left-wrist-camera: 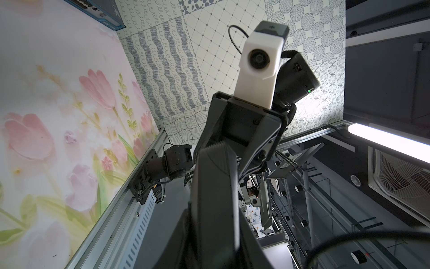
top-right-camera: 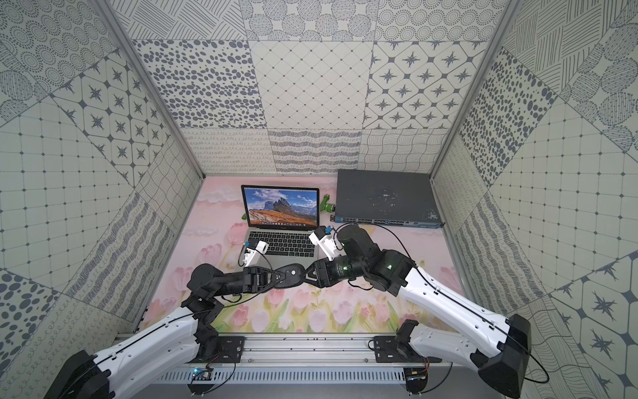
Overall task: Remove the wireless mouse receiver from the laptop
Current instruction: Close the lid on the mouse.
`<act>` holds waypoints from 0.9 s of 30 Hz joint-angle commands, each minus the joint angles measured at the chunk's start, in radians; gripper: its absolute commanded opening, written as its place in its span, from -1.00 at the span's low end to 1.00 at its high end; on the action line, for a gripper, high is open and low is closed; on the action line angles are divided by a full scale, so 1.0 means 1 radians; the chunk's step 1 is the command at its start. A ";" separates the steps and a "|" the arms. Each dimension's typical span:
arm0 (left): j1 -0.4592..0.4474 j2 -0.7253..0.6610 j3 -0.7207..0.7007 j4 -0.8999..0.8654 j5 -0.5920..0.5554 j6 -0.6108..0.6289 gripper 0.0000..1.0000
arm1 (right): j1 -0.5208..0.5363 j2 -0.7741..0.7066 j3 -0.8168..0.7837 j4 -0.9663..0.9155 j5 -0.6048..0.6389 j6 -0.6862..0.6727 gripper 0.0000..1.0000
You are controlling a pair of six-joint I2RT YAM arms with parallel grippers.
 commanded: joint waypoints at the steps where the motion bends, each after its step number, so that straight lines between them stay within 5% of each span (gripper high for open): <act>1: 0.000 -0.006 0.000 0.151 0.039 -0.008 -0.58 | -0.001 0.023 -0.032 0.035 0.018 0.012 -0.11; 4: 0.000 -0.006 -0.005 0.154 0.036 -0.008 -0.58 | -0.002 0.025 -0.026 0.037 0.012 0.007 -0.07; 10: 0.000 0.002 -0.006 0.143 0.037 0.024 -0.58 | -0.011 -0.053 0.004 0.037 0.031 -0.027 0.50; 19: 0.000 0.009 0.007 0.129 0.040 0.105 -0.58 | -0.014 -0.011 0.024 0.086 -0.067 -0.011 0.54; 22: -0.004 -0.011 0.046 0.013 0.017 0.243 -0.59 | -0.021 -0.030 0.053 0.086 -0.080 -0.044 0.54; 27: -0.105 -0.070 0.167 -0.321 -0.160 0.712 -0.50 | -0.097 -0.110 0.079 0.081 -0.102 -0.033 0.70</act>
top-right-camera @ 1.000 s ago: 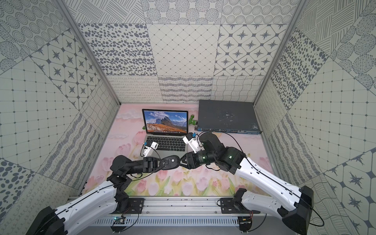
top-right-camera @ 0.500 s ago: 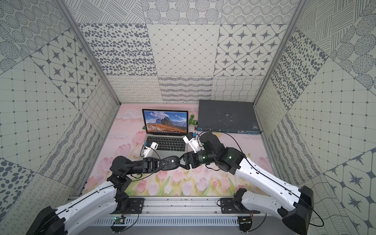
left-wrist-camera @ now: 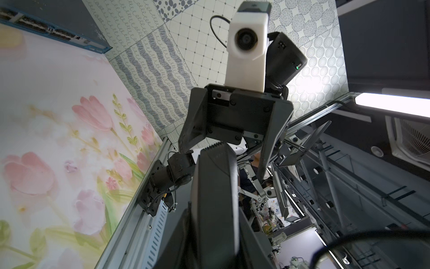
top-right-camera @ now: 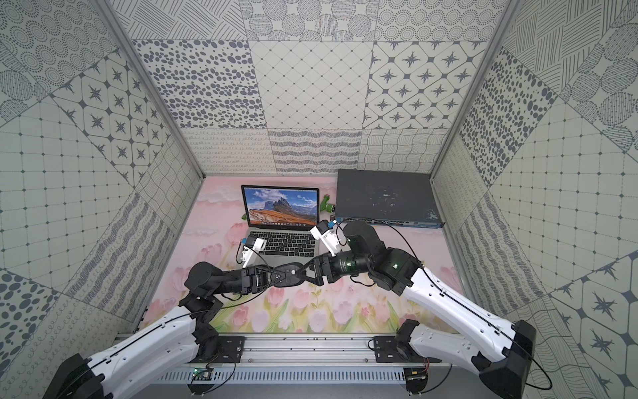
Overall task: Remove the wireless mouse receiver from the laptop
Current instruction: Close the lid on the mouse.
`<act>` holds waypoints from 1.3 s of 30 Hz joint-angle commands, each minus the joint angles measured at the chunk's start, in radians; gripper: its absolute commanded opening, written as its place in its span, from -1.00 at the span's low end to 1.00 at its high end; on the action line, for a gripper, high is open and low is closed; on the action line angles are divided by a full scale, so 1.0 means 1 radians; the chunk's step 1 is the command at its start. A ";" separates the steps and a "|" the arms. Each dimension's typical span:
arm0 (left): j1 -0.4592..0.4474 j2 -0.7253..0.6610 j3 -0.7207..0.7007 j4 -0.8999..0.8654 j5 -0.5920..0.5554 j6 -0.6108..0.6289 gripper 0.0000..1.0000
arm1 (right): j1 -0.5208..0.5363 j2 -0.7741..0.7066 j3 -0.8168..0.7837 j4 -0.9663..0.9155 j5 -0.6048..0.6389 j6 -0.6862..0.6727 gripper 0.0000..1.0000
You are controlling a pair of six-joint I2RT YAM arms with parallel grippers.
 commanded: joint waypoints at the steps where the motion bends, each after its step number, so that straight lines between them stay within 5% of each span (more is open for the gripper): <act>1: -0.087 -0.031 0.104 -0.244 -0.154 0.566 -0.49 | -0.067 -0.080 0.039 0.046 -0.043 -0.003 0.85; 6: -0.108 0.036 0.138 -0.107 -0.077 0.853 -0.32 | -0.180 -0.160 0.016 0.047 -0.172 0.015 0.94; 12: -0.115 0.190 0.175 0.093 0.034 1.161 -0.30 | -0.190 -0.168 -0.013 0.128 -0.278 0.116 0.94; 18: -0.115 0.292 0.278 -0.020 0.092 1.461 -0.43 | -0.211 -0.134 -0.047 0.147 -0.354 0.077 0.94; 29: -0.115 0.337 0.307 0.010 0.141 1.515 -0.53 | -0.238 -0.067 -0.073 0.086 -0.444 0.002 0.92; 39: -0.115 0.434 0.327 0.196 0.205 1.392 -0.57 | -0.233 -0.038 -0.089 0.092 -0.483 -0.025 0.68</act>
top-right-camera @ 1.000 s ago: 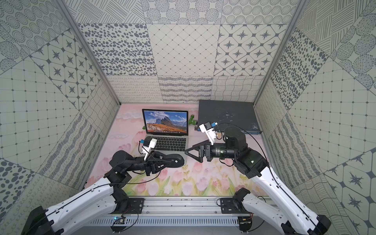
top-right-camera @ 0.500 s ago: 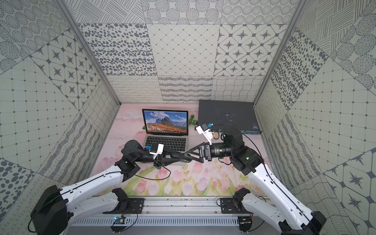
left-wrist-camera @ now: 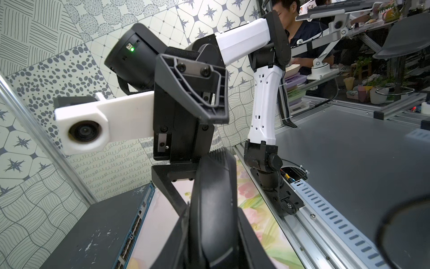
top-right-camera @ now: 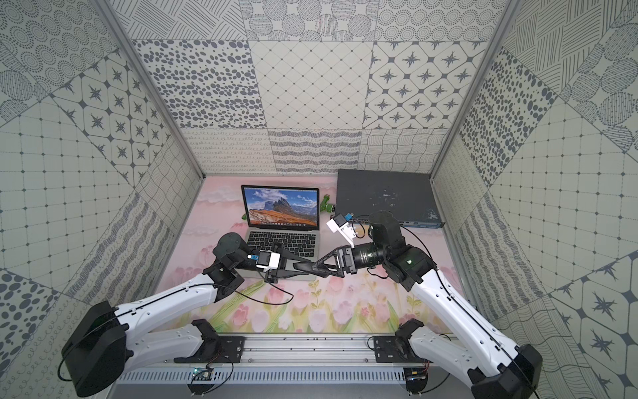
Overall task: Remove the wireless mouse receiver from the laptop
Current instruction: Close the lid on the mouse.
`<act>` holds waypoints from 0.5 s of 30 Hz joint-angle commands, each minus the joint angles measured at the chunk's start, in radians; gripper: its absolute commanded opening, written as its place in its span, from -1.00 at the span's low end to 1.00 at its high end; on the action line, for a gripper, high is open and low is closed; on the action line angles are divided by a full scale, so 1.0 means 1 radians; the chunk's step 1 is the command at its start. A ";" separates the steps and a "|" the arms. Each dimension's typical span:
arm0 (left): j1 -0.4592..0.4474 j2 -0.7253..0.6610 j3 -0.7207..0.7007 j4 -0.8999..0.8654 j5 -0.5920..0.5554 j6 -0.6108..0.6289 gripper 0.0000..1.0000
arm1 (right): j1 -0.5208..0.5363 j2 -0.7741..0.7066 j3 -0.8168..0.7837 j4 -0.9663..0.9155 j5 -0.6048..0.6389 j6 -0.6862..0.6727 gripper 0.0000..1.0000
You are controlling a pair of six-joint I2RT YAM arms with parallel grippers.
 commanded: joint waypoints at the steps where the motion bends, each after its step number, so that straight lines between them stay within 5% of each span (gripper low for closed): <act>1: -0.003 0.040 0.016 0.174 0.059 -0.019 -0.57 | 0.008 0.003 -0.011 0.029 -0.041 -0.025 0.65; 15: -0.003 0.068 0.022 0.185 0.061 -0.029 -0.56 | 0.052 0.034 -0.022 0.069 -0.057 -0.004 0.32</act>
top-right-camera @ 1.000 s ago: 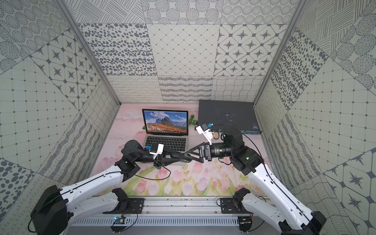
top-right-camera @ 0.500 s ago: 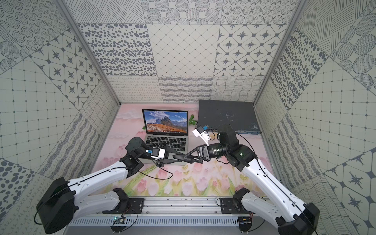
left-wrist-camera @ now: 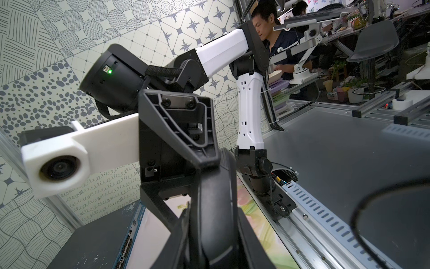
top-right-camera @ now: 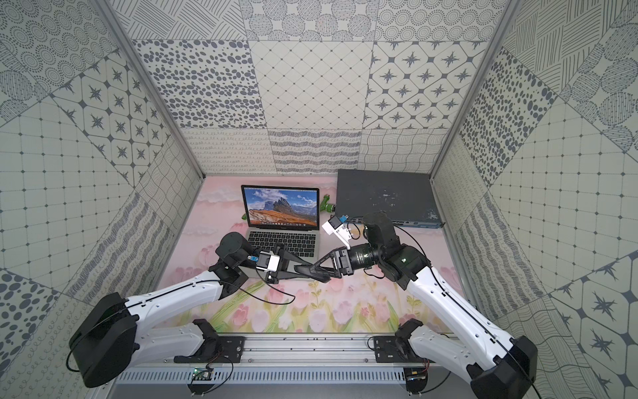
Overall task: Remove the wireless mouse receiver from the laptop
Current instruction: Close the lid on the mouse.
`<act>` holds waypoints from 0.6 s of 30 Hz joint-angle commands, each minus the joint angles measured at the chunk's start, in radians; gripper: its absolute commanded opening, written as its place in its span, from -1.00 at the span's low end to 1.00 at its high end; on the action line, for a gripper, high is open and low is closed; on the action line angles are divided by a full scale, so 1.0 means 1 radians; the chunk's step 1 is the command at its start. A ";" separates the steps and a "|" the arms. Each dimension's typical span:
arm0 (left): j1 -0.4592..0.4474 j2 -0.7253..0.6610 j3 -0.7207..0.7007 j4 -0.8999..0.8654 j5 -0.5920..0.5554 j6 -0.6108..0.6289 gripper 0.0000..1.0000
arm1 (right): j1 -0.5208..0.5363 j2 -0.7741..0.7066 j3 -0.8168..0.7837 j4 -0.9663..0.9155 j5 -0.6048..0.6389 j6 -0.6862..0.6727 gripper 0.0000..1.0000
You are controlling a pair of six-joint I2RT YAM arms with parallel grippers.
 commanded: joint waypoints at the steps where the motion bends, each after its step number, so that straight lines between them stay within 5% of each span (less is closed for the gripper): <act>1: -0.001 0.016 0.017 0.078 -0.018 -0.011 -0.56 | 0.022 0.002 -0.015 0.047 -0.051 0.009 0.32; 18: -0.001 0.023 0.020 0.060 -0.034 0.005 -0.56 | 0.062 0.025 -0.034 0.062 -0.071 0.024 0.23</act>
